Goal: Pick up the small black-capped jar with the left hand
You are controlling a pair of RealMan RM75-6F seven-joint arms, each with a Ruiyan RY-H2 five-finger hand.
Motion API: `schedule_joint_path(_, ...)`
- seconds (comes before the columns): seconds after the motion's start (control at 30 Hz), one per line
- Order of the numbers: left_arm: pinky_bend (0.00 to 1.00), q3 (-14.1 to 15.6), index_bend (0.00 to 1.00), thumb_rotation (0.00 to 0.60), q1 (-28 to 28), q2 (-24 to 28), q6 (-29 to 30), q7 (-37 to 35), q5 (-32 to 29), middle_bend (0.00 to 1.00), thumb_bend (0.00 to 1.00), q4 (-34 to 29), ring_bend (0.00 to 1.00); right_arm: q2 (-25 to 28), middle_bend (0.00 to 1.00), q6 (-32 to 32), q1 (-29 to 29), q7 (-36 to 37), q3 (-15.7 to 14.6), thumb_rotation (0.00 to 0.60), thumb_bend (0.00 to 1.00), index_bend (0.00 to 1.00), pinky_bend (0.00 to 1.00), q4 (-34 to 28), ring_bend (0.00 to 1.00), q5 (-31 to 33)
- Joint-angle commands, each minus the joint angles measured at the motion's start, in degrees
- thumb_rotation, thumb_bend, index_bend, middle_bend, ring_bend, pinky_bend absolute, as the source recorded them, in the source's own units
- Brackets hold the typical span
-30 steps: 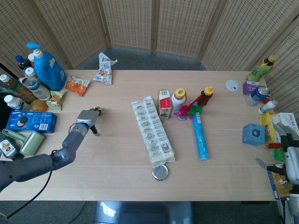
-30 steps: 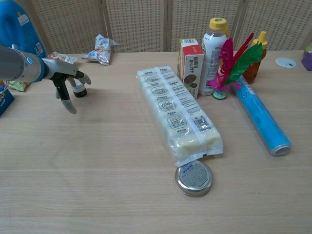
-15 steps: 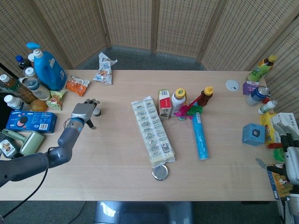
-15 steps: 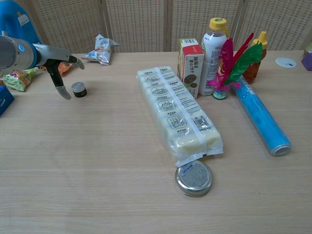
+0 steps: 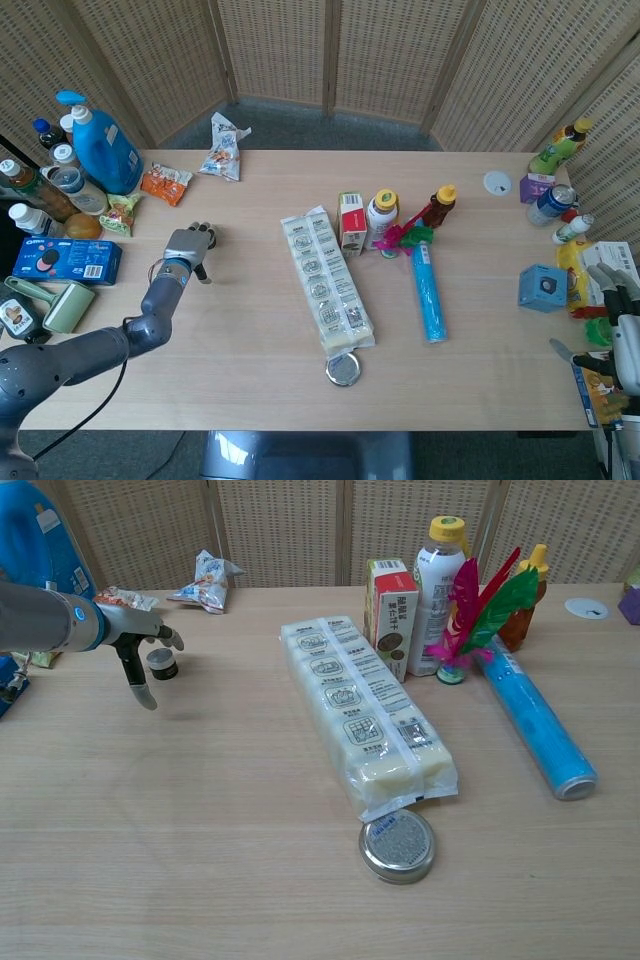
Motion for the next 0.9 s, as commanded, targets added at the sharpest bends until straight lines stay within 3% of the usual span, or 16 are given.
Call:
schedule_joint_path(0.03, 0.24, 0.2, 0.1, 0.6, -0.5, 1.3, -0.5, 0.5, -0.9, 0.0, 0.0, -2.5, 0.0, 0.0, 0.0, 0.0, 0.0, 0.1, 0.0, 0.6, 0.0, 0.0, 0.0, 0.0, 0.0, -0.1)
schedule_joint_path(0.13, 0.29, 0.5, 0.1, 0.6, -1.1, 3.0, -0.1, 0.8, -1.7, 0.0, 0.0, -5.5, 0.02, 0.0, 0.0, 0.2, 0.0, 0.0, -0.1, 0.6, 0.0, 0.0, 0.0, -0.2, 0.0, -0.5)
schedule_joint_path(0.23, 0.32, 0.7, 0.11, 0.6, -1.5, 4.8, -0.1, 0.5, -2.3, 0.02, 0.0, -8.5, 0.12, 0.1, 0.0, 0.3, -0.1, 0.0, -0.2, 0.6, 0.0, 0.0, 0.0, -0.2, 0.0, -0.6)
schedule_joint_path(0.37, 0.43, 2.0, 0.13, 0.6, -2.7, 7.0, -0.6, 1.0, -4.9, 0.2, 0.0, -12.1, 0.37, 0.1, 0.0, 0.4, -0.2, 0.1, -0.2, 0.6, 0.0, 0.0, 0.0, -0.3, 0.0, -0.7)
schedule_joint_path(0.47, 0.47, 4.1, 0.18, 0.6, -4.7, 8.5, -1.7, 2.1, -8.9, 0.32, 0.0, -14.8, 0.5, 0.2, 0.0, 0.5, -0.2, 0.1, -0.2, 0.6, 0.0, 0.0, 0.0, -0.4, 0.0, -0.8)
schedule_joint_path(0.63, 0.48, 6.0, 0.22, 0.6, -7.3, 9.9, -1.7, 2.1, -11.8, 0.36, 0.0, -17.3, 0.51, 0.2, 0.0, 0.4, -0.2, -0.1, -0.2, 0.6, 0.0, 0.0, 0.0, -0.5, 0.0, -0.9)
schedule_joint_path(0.77, 0.48, 5.6, 0.22, 0.6, -7.7, 11.2, -1.7, 0.3, -11.6, 0.35, 0.0, -18.2, 0.51, 0.2, 0.0, 0.5, -0.3, 0.0, -0.2, 0.6, 0.0, 0.0, 0.0, -0.5, 0.0, -0.8)
schedule_joint_path(0.83, 0.47, 5.1, 0.21, 0.6, -7.0, 11.7, -0.5, -1.0, -9.0, 0.28, 0.0, -18.3, 0.48, 0.2, 0.0, 0.6, -0.3, 0.1, -0.2, 0.6, 0.0, 0.0, 0.0, -0.5, 0.0, -0.8)
schedule_joint_path(0.9, 0.44, 4.5, 0.19, 0.6, -6.0, 12.2, 0.8, -2.4, -6.1, 0.16, 0.0, -18.4, 0.39, 0.2, 0.0, 0.6, -0.3, 0.2, -0.2, 0.6, 0.0, 0.0, 0.0, -0.5, 0.0, -0.8)
